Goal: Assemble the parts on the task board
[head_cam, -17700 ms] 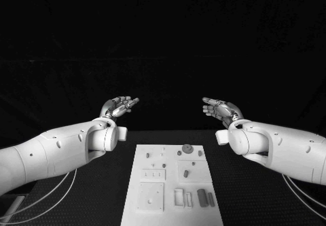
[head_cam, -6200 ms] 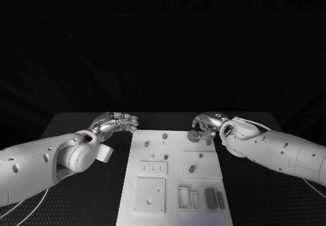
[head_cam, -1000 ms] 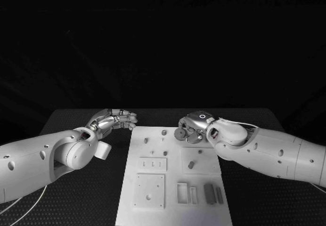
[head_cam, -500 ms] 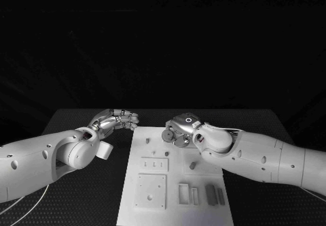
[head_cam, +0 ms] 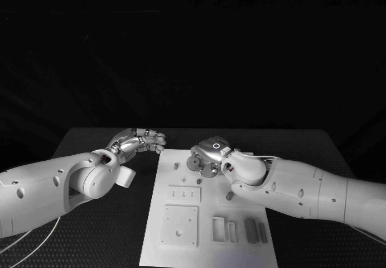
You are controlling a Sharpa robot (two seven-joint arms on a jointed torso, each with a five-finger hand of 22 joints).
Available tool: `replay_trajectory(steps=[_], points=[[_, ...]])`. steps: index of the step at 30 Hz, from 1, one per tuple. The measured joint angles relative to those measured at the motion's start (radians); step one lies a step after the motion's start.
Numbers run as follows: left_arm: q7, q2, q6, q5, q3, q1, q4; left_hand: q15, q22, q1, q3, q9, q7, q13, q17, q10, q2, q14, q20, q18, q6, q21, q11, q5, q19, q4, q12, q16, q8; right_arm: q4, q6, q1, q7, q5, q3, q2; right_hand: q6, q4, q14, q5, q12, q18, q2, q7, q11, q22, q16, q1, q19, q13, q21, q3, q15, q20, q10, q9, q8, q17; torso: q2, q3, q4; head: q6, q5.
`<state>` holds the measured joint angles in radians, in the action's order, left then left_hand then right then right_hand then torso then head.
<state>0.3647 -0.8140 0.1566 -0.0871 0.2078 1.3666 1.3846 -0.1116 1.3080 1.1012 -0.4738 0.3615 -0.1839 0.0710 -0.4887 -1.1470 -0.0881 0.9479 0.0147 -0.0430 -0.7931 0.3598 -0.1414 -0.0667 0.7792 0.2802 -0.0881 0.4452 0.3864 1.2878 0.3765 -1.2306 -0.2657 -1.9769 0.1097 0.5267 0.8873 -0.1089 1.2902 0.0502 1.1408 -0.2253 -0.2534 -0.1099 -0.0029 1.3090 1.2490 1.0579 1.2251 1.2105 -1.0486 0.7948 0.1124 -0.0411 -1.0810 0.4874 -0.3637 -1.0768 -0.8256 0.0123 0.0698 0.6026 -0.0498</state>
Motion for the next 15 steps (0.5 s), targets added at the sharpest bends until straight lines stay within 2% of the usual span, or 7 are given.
replay_trajectory(steps=[15], points=[[0.0,0.003,0.0,0.0,0.0,0.0,-0.003,0.0,0.0,0.0,0.0,0.0,0.0,0.0,-0.001,0.0,0.0,0.0,0.0,0.0,0.0,0.0,0.0,0.0,0.0,0.0,0.0,0.0,0.0,-0.042,-0.001,0.001,-0.001,-0.01,0.01,-0.023,0.003,0.0,0.002,0.0,-0.001,0.0,-0.001,0.003,-0.003,0.0,0.0,-0.001,0.002,-0.001,0.0,0.0,-0.002,0.001,-0.003,0.001,0.001,-0.001,0.0,-0.0018,-0.0019,0.001,0.006]])
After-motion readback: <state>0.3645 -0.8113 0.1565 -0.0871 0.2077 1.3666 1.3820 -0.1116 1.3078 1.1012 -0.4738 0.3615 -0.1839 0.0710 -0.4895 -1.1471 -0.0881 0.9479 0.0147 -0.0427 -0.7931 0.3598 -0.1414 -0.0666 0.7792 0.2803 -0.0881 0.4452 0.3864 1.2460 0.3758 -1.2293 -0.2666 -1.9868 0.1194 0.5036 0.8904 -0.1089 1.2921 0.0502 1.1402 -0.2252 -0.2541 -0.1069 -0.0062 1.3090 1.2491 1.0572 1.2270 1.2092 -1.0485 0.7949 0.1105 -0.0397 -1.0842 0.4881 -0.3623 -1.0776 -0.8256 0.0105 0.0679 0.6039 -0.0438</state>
